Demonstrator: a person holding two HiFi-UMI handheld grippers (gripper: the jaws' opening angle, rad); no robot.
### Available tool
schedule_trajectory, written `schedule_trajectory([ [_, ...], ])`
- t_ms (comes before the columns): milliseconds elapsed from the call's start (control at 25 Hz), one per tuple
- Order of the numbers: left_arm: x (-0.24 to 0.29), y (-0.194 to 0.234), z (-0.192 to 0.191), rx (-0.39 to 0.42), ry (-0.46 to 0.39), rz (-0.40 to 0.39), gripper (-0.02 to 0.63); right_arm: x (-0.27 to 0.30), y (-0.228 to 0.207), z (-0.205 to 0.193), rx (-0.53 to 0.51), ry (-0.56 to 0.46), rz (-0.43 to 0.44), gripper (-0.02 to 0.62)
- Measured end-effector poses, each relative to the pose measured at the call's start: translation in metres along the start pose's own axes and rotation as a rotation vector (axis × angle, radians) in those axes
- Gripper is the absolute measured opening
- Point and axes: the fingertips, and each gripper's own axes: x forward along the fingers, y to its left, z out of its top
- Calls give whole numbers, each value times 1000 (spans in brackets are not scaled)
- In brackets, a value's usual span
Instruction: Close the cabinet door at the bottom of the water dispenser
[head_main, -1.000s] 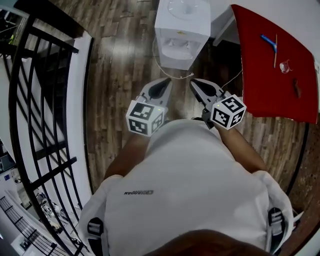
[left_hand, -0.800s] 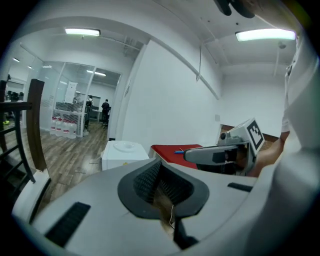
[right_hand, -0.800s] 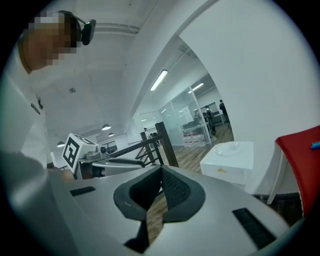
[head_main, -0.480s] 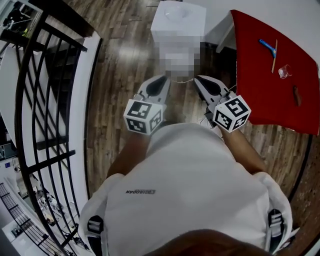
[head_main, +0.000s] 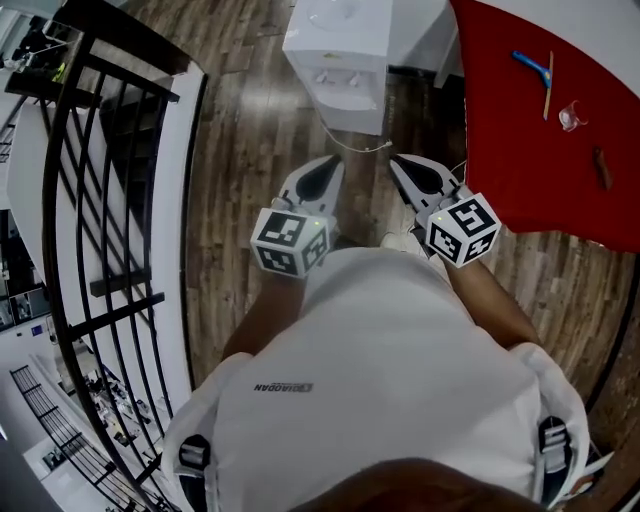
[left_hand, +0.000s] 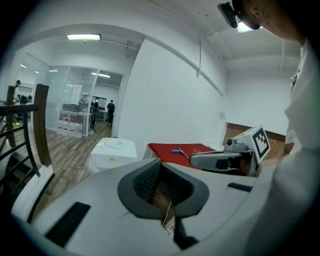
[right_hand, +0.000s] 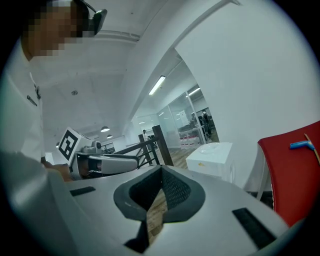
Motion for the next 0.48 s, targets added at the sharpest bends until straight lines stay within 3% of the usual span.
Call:
schedule_trajectory([
  [480, -12, 22, 10, 70, 30, -92, -5, 15, 22, -4, 4, -36, -122, 21],
])
